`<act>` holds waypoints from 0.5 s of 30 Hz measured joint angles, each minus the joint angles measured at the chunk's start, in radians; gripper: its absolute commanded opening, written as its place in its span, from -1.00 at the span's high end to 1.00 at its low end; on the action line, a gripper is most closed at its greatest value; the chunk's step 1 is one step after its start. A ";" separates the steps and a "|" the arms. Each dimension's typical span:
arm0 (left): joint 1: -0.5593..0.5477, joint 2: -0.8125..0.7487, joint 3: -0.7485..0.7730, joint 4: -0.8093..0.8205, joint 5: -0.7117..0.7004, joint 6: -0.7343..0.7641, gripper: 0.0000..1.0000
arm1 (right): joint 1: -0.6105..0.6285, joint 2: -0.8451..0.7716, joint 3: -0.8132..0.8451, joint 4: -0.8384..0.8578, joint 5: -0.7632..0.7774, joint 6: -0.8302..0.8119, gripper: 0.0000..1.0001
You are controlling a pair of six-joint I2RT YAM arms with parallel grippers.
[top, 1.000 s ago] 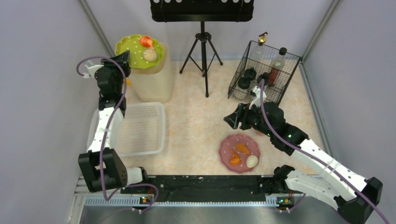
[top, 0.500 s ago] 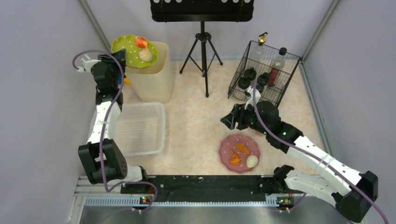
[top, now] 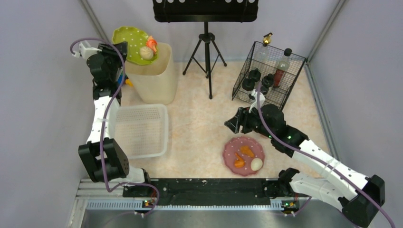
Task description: Clear the kitchen counter
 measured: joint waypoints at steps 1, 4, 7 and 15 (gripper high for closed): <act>0.000 0.003 0.008 -0.012 0.002 0.018 1.00 | 0.000 -0.004 -0.004 -0.002 0.000 -0.001 -0.18; 0.000 0.010 0.027 -0.039 0.003 0.066 1.00 | 0.000 -0.018 -0.007 -0.004 0.001 -0.002 -0.19; 0.001 0.011 0.030 -0.055 0.002 0.114 1.00 | 0.000 -0.031 -0.012 -0.002 0.000 -0.002 -0.19; 0.001 0.039 0.071 -0.096 0.022 0.256 1.00 | 0.001 -0.037 -0.026 -0.003 0.000 -0.002 -0.19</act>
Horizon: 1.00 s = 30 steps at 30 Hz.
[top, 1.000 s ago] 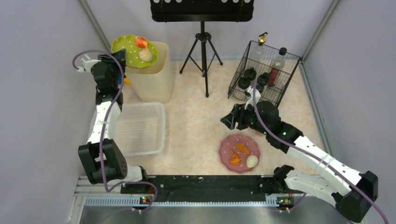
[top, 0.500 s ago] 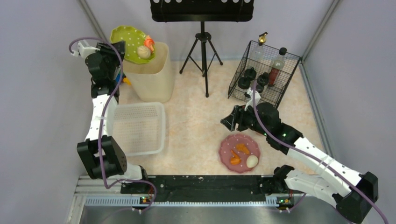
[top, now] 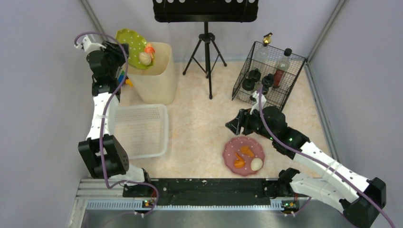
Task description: Clear the kitchen counter
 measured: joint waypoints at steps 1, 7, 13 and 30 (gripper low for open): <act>0.000 0.004 0.005 0.000 0.004 0.019 1.00 | 0.000 0.000 -0.002 0.001 0.000 0.000 -0.18; -0.002 0.007 0.019 -0.004 0.042 0.149 1.00 | 0.000 -0.013 -0.032 0.007 -0.002 0.000 -0.18; -0.048 0.031 0.065 -0.044 0.030 0.334 1.00 | 0.000 -0.013 -0.044 0.015 -0.010 -0.002 -0.19; -0.321 0.053 0.109 -0.067 -0.303 0.898 1.00 | 0.000 -0.026 -0.078 0.046 -0.041 -0.008 -0.19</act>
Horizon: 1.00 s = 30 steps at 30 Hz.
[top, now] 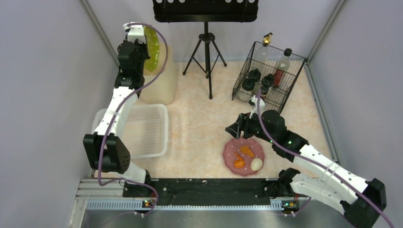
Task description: Clear the kitchen counter
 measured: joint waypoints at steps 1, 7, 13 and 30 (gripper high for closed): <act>0.001 -0.002 0.000 0.005 -0.021 0.006 1.00 | 0.000 0.000 0.000 0.000 -0.002 0.000 -0.18; 0.001 -0.044 0.000 0.013 -0.156 0.019 1.00 | 0.000 0.000 0.000 0.000 -0.013 0.000 -0.18; 0.001 -0.143 0.000 0.014 -0.298 -0.002 1.00 | 0.000 0.000 0.000 0.002 -0.029 0.004 -0.18; 0.004 -0.591 0.024 -0.499 -0.341 -0.447 1.00 | 0.000 -0.034 -0.001 0.000 -0.047 0.009 -0.18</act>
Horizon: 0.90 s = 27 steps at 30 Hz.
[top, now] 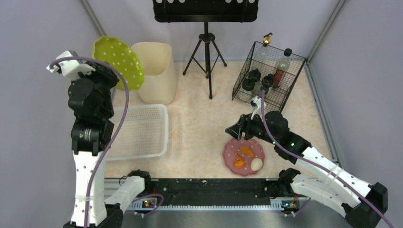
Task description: Clear the kitchen counter
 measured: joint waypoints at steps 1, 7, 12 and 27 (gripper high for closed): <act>0.000 -0.019 0.000 -0.045 0.019 -0.022 1.00 | 0.000 -0.006 -0.003 0.000 -0.002 0.000 -0.18; 0.000 -0.167 -0.088 -0.259 0.134 -0.134 1.00 | 0.000 -0.045 -0.025 -0.005 -0.013 0.000 -0.18; 0.000 -0.267 -0.223 -0.350 0.232 -0.204 1.00 | 0.000 -0.075 -0.033 -0.013 -0.017 0.001 -0.18; 0.000 -0.468 -0.468 -0.499 0.259 -0.298 1.00 | 0.000 -0.126 -0.074 -0.045 -0.030 0.002 -0.18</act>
